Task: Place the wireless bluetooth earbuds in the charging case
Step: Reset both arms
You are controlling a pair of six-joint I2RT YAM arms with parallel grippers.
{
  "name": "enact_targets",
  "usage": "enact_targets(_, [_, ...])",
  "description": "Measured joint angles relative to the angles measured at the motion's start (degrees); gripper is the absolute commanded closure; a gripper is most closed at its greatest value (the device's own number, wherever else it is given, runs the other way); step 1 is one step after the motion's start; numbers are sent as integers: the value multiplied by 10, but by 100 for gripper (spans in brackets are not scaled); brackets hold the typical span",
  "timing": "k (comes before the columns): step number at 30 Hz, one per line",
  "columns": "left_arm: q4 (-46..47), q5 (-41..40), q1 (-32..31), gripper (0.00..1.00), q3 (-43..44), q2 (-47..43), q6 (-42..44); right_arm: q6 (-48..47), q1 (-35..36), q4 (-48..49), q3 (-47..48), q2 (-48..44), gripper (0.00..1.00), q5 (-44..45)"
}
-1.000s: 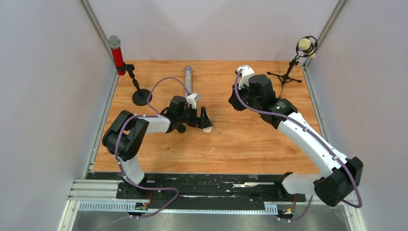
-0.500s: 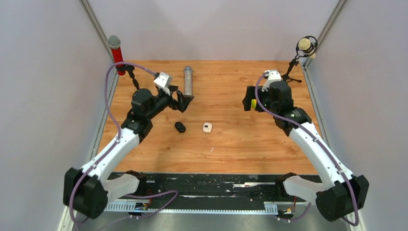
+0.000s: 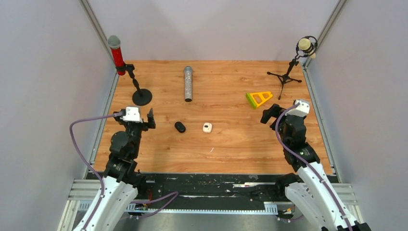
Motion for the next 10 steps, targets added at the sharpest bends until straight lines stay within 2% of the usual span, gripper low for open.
enact_targets(5, [3, -96, 29, 0, -59, -7, 115, 36, 0, 40, -59, -56, 0, 40])
enact_targets(10, [-49, -121, 44, 0, -88, 1, 137, 58, 0, 74, -104, -67, 0, 74])
